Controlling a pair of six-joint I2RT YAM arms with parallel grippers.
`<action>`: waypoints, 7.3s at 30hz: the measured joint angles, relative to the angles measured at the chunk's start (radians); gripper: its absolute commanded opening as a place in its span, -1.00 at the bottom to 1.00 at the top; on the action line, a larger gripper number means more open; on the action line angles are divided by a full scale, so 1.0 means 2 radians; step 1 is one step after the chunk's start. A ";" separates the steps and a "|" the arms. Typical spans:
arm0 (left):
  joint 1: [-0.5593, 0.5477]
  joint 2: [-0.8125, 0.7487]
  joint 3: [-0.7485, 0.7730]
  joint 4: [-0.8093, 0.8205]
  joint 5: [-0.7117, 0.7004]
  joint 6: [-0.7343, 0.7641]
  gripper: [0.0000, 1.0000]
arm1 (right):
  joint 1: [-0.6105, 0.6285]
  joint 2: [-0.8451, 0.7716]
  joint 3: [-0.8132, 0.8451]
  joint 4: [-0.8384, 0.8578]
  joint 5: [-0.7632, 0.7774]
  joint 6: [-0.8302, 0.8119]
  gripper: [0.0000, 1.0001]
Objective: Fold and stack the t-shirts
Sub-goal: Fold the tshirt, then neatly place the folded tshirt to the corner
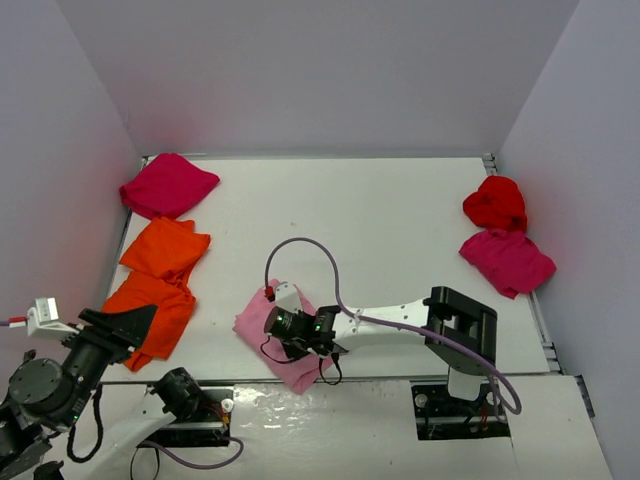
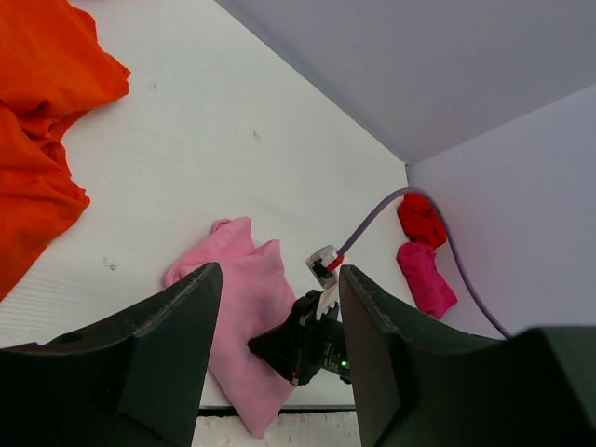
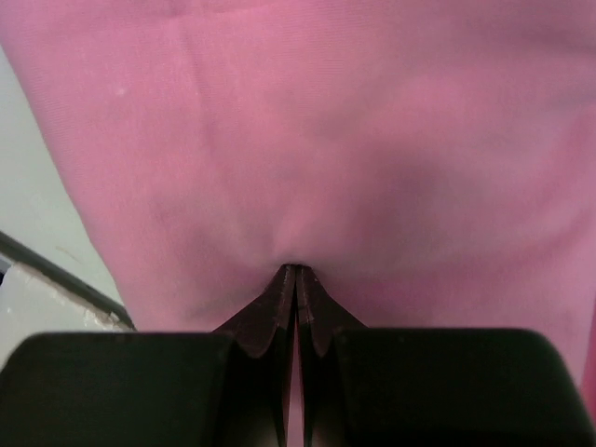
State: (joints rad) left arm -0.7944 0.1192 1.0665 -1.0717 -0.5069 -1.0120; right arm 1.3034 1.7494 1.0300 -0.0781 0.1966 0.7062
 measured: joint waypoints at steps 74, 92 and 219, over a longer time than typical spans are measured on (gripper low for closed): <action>0.075 -0.015 -0.021 -0.050 0.136 0.050 -0.14 | -0.288 0.336 0.443 0.058 -0.143 -0.153 -0.90; 0.081 0.005 -0.065 -0.011 0.175 0.055 -0.15 | -0.237 0.225 0.365 0.017 -0.100 -0.186 -0.73; 0.117 -0.030 -0.062 -0.079 0.162 0.073 -0.16 | -0.292 0.213 0.263 0.011 -0.118 -0.216 -1.00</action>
State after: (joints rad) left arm -0.5613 0.0585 0.9421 -1.2293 -0.1837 -0.8657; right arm 0.7197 2.1754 1.5561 -0.0557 -0.0389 0.2749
